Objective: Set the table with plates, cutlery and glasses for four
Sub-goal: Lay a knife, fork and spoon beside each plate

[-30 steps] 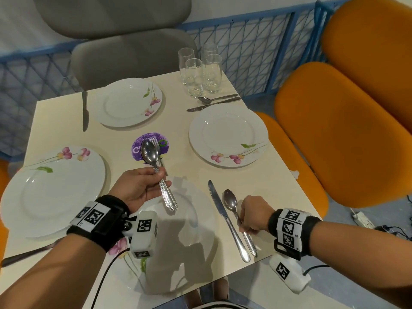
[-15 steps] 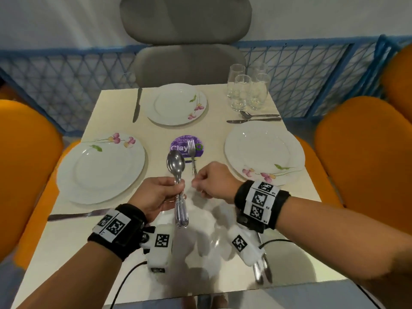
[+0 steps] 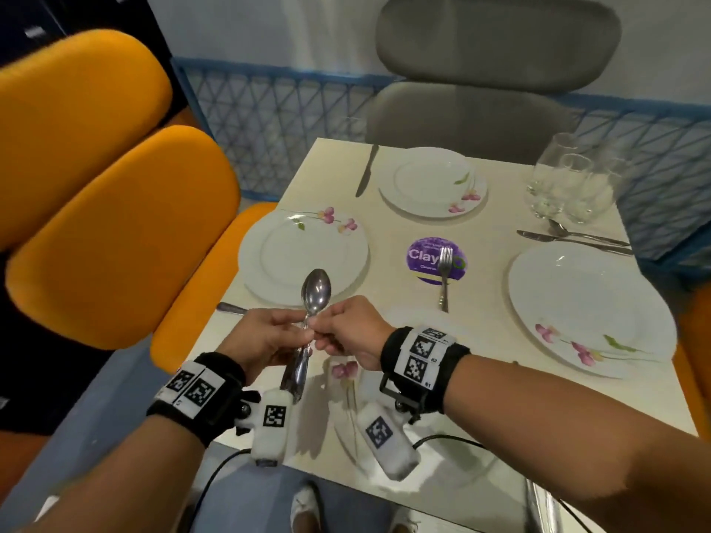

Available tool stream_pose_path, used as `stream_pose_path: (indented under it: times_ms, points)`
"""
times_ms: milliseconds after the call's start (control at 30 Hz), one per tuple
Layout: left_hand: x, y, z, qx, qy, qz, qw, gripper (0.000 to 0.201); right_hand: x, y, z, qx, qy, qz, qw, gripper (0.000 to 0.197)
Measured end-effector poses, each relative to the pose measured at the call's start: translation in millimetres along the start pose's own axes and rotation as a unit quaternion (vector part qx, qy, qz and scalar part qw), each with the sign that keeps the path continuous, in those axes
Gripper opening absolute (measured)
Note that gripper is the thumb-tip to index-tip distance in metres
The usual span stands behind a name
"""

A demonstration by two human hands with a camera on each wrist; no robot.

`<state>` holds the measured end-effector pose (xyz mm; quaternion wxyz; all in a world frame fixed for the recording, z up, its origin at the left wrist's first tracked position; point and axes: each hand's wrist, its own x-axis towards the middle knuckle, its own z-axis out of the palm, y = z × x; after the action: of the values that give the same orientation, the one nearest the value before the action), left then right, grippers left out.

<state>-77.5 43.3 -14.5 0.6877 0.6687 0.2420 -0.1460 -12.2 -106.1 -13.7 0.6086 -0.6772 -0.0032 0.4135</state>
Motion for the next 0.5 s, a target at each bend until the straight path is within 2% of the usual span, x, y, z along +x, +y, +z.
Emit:
stream_pose_path:
  times_ms: [133, 200, 300, 433, 500]
  points:
    - [-5.6, -7.4, -34.3, 0.017, 0.023, -0.003, 1.0, 0.025, 13.9, 0.8, 41.2, 0.021, 0.015, 0.013, 1.0, 0.006]
    - [-6.1, -10.1, -56.3, 0.029, 0.053, -0.007, 0.998, 0.023, 24.1, 5.1, 60.4, 0.029, 0.02, 0.016, 0.999, 0.012]
    - [-4.4, -16.4, -96.4, 0.041, 0.111, -0.022, 0.993, 0.026, 38.1, 12.8, 84.7, 0.069, 0.045, 0.033, 0.996, 0.007]
    - [-8.6, -18.9, -146.6, 0.037, 0.162, -0.029, 0.986, 0.021, 56.5, 26.1, 109.6, 0.158, 0.093, 0.084, 0.979, 0.019]
    - [-11.0, -20.4, -168.0, 0.032, 0.177, -0.032, 0.983, 0.019, 64.4, 34.2, 118.6, 0.195, 0.132, 0.117, 0.965, 0.017]
